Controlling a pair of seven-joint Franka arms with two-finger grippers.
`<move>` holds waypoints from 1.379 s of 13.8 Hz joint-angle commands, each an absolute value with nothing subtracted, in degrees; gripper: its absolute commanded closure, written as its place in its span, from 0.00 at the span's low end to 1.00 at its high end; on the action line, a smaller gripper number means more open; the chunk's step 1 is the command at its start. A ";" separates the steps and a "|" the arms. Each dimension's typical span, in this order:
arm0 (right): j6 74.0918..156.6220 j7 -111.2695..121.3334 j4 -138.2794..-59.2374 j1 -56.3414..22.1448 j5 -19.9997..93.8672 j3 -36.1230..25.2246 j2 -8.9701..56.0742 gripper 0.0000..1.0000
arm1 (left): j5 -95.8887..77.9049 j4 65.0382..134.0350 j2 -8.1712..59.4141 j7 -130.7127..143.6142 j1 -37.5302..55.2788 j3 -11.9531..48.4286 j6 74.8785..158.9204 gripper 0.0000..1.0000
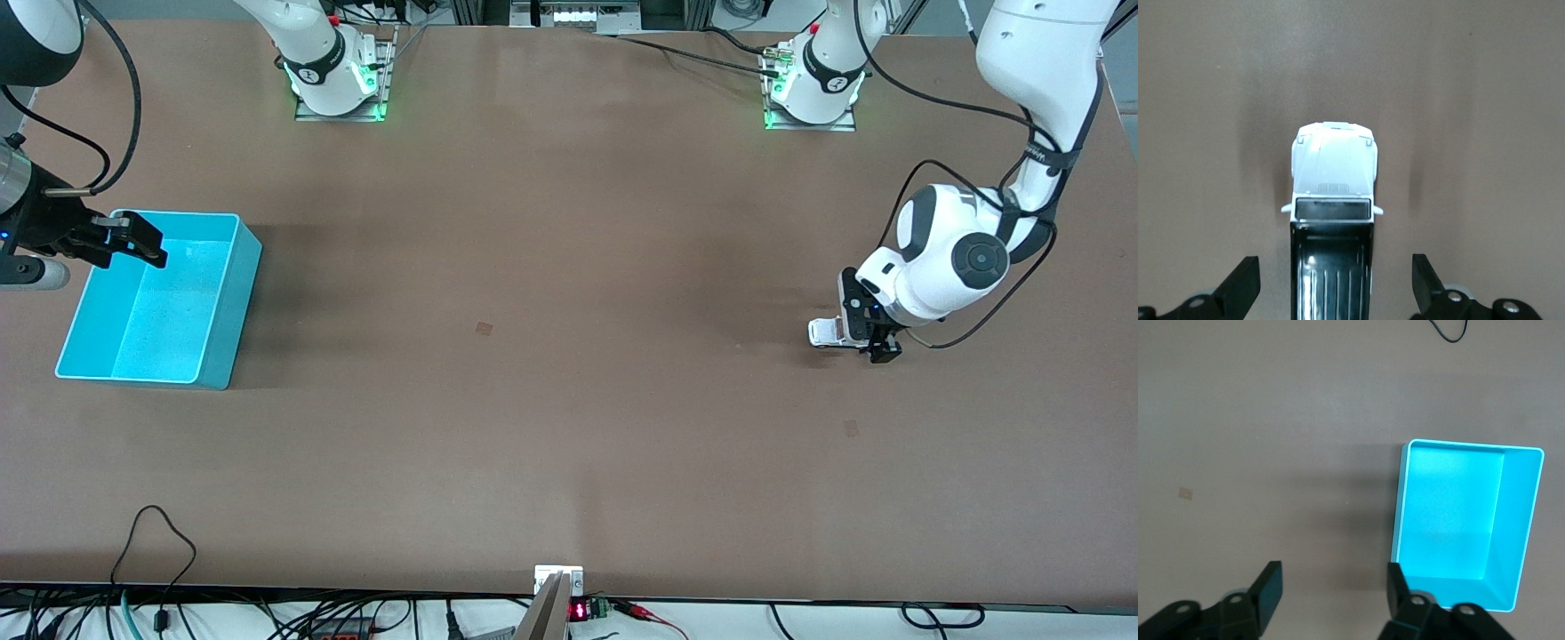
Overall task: Wind and store white jeep toy
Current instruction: 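Grasp the jeep with the left gripper and drag it backward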
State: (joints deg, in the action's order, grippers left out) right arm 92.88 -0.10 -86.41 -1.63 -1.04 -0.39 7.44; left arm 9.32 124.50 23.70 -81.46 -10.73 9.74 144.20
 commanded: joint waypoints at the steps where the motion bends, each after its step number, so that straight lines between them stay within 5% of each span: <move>1: 92.55 -0.09 -87.45 -0.79 -0.09 0.53 6.15 0.00 | 10.55 123.93 23.99 -82.35 -11.07 10.11 144.58 0.34; 2: 92.64 0.26 -87.45 -0.79 -0.09 0.53 6.15 0.00 | 10.55 123.93 23.82 -82.53 -11.07 10.11 144.58 0.57; 4: 92.64 0.44 -87.54 -0.70 -0.17 0.53 6.07 0.00 | 10.55 123.75 23.47 -85.50 -11.25 10.19 144.49 0.76; 7: 92.64 0.44 -87.71 -0.79 -0.17 0.53 5.89 0.00 | 10.55 123.57 23.47 -86.04 -11.16 10.20 144.49 0.83; 19: 93.69 -1.14 -87.54 -1.58 -0.44 0.62 5.28 0.00 | 10.46 122.87 25.58 -95.17 -21.08 9.67 144.05 0.83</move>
State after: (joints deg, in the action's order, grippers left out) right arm 93.07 -0.22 -86.48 -1.69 -1.03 0.17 6.89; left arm 9.32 123.68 24.17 -92.07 -17.76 9.35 144.42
